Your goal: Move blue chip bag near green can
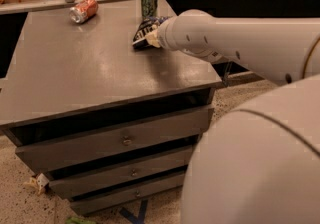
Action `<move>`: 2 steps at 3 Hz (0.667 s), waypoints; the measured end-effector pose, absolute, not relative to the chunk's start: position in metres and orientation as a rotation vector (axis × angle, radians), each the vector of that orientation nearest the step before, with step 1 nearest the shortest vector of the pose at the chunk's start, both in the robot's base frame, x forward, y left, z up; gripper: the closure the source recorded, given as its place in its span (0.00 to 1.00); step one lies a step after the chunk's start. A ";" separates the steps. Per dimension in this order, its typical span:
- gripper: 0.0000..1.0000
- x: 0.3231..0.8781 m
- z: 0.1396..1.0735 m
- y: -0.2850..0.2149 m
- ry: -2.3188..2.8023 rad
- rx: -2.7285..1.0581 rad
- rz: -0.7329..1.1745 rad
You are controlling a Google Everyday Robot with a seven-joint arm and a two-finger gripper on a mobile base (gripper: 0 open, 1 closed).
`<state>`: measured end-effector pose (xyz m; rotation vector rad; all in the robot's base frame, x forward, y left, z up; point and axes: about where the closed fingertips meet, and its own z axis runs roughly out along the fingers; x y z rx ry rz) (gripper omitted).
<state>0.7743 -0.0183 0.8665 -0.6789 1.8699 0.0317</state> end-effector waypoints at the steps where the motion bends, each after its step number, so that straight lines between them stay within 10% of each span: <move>1: 0.00 0.772 0.869 -0.021 1.875 -0.674 0.038; 2: 0.00 0.757 0.874 -0.033 1.874 -0.653 0.062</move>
Offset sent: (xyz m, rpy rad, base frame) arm -0.0450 -0.0336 0.0135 0.0705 0.0121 -0.0100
